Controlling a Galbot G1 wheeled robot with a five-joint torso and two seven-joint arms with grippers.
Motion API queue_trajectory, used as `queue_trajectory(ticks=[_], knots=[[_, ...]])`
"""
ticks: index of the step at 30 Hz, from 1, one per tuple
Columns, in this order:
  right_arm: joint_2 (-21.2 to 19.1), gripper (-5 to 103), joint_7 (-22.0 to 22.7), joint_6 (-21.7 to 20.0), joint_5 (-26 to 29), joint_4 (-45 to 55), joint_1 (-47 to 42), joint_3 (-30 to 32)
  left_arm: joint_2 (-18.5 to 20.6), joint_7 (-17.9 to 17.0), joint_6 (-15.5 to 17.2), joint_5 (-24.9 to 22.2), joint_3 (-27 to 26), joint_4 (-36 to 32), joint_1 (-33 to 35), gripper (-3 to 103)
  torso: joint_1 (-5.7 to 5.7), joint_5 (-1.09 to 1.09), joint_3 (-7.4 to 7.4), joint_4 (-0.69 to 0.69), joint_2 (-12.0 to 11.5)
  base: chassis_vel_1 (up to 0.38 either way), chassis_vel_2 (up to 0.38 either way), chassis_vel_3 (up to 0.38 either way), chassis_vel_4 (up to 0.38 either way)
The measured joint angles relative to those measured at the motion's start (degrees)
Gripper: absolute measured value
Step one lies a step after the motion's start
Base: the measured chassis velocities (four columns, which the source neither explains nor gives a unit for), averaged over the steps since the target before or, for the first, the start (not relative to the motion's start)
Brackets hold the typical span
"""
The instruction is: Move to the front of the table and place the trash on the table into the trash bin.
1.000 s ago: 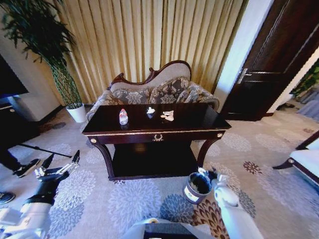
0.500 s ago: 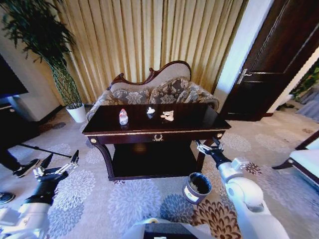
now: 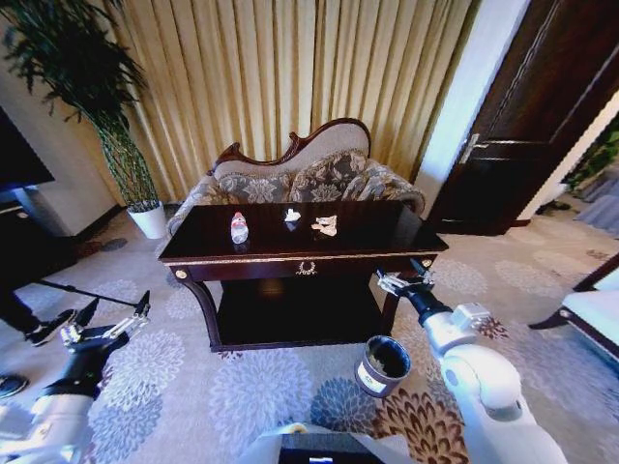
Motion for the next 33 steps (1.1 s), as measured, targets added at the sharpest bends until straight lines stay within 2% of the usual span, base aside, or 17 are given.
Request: queue_trajectory(ticks=[20, 26, 33], knots=[[-0.08, 100, -0.16, -1.08, -1.18, -0.62, 0.13, -1.3, -0.13, 0.05, 0.11, 0.07, 0.12, 0.0, -0.05, 100, 0.03, -0.01, 0.01, 0.0, -0.02, -0.147, 0.141, 0.147, -0.145], [-3.01, 100, 0.37, -3.54, 3.06, -3.04, 3.86, -3.75, -0.16, 0.16, 0.11, 0.14, 0.09, 0.0, 0.18, 100, 0.01, -0.01, 0.0, 0.0, -0.01, 0.0, 0.0, 0.0, 0.0], [-6.01, 100, 4.57, -6.48, 8.3, -11.02, 14.0, -11.16, -0.65, 0.27, 0.11, 1.54, 0.41, 0.0, 0.36, 100, 0.0, 0.0, 0.01, 0.0, -0.01, 0.0, 0.0, 0.0, 0.0]])
